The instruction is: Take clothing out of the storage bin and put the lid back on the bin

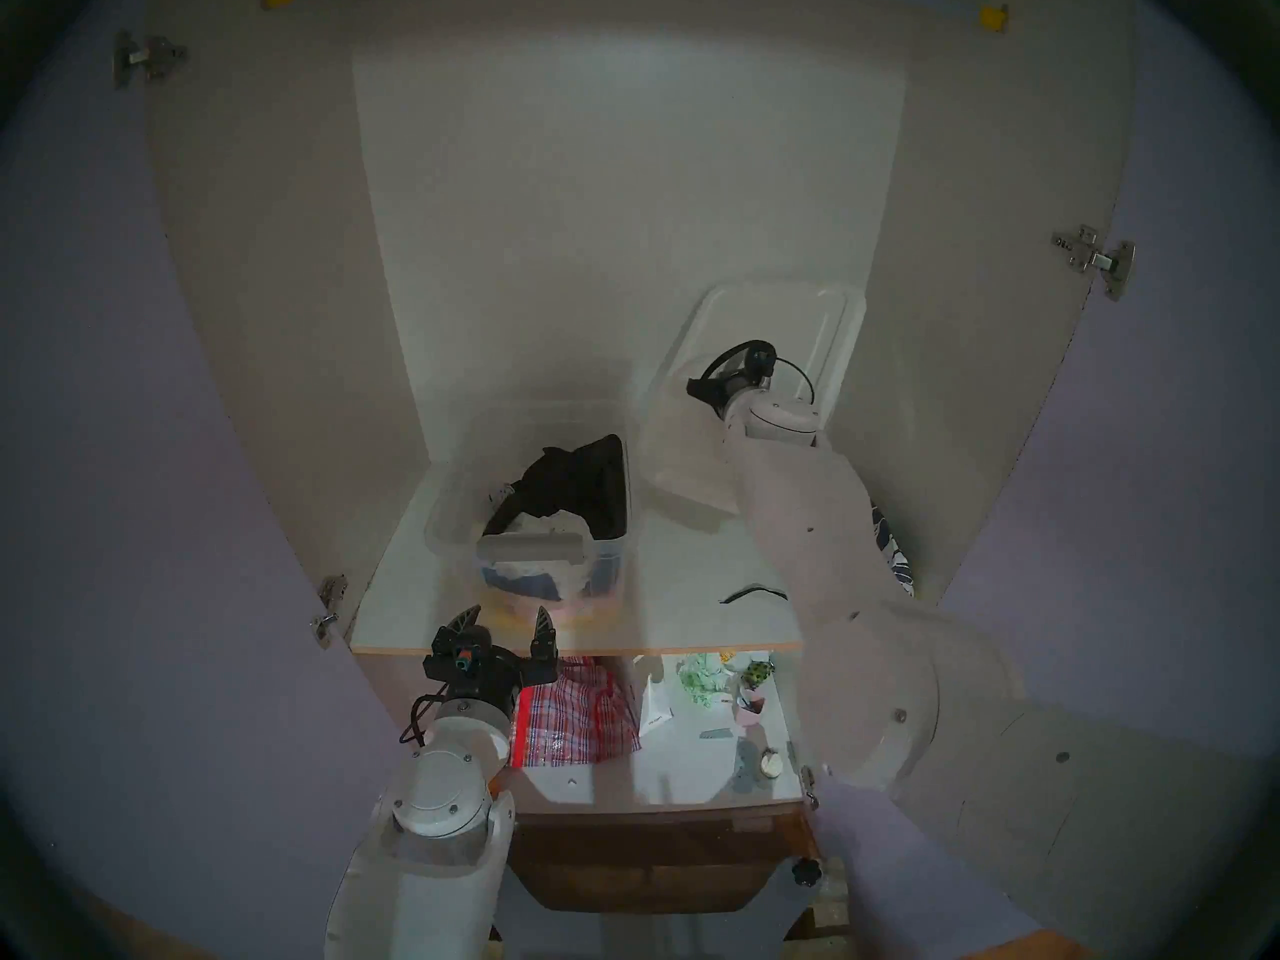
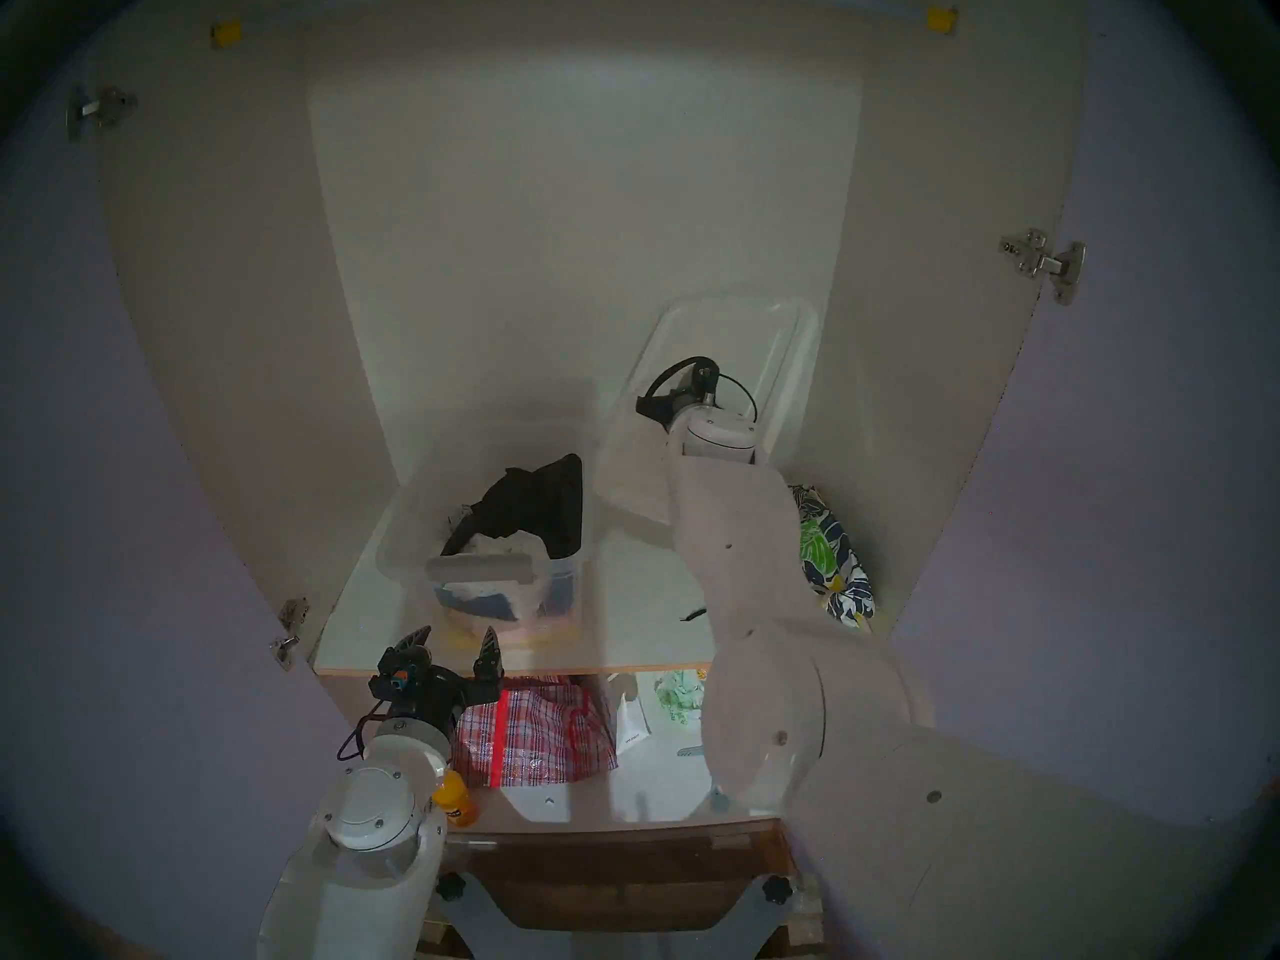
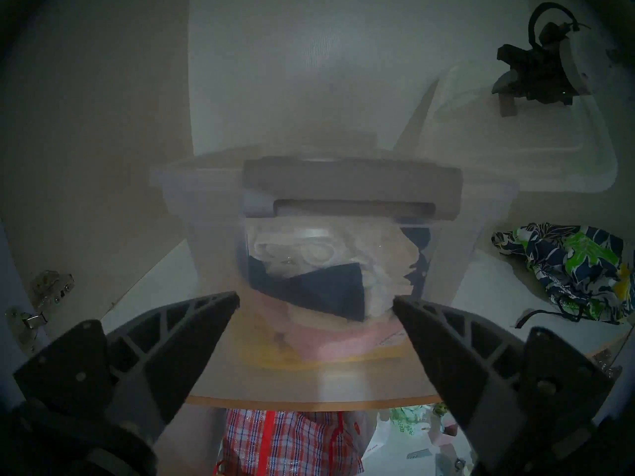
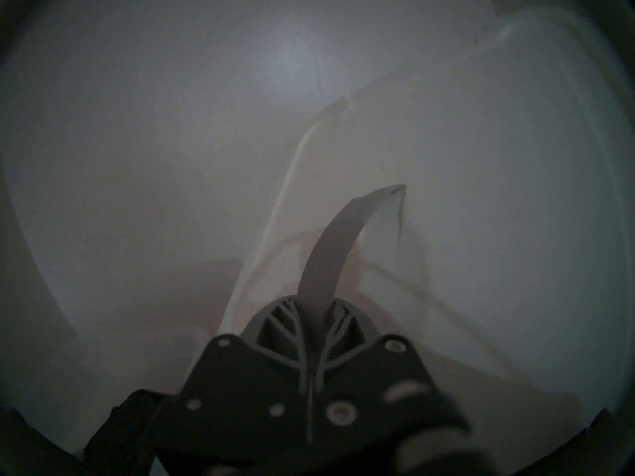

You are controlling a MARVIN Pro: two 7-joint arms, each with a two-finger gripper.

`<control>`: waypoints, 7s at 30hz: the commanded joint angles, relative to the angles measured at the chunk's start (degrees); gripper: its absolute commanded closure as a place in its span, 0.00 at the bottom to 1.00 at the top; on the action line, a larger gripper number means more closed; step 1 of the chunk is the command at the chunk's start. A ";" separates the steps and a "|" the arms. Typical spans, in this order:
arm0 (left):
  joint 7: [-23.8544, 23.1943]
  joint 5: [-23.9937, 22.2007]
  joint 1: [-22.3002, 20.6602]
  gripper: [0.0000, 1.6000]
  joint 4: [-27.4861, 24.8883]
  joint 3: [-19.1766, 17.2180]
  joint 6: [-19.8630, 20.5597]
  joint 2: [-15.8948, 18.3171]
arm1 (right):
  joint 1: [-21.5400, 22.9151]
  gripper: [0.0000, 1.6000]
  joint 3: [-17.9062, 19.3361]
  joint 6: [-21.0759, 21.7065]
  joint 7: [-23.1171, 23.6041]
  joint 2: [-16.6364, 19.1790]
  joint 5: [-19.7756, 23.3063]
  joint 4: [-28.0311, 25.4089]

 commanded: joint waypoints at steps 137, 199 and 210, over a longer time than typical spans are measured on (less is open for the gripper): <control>0.87 -1.96 -0.23 0.00 -2.31 1.34 -0.43 2.17 | 18.89 0.00 -10.97 -16.70 -14.15 -10.39 2.15 39.24; 1.61 -2.41 -0.40 0.00 -2.12 1.86 -0.51 2.80 | -2.07 0.89 -52.94 1.97 -30.40 -10.39 22.54 4.52; 1.73 -2.67 -0.41 0.00 -2.12 2.01 -0.47 3.06 | 6.70 0.89 -55.93 4.33 -30.58 -10.39 37.04 17.36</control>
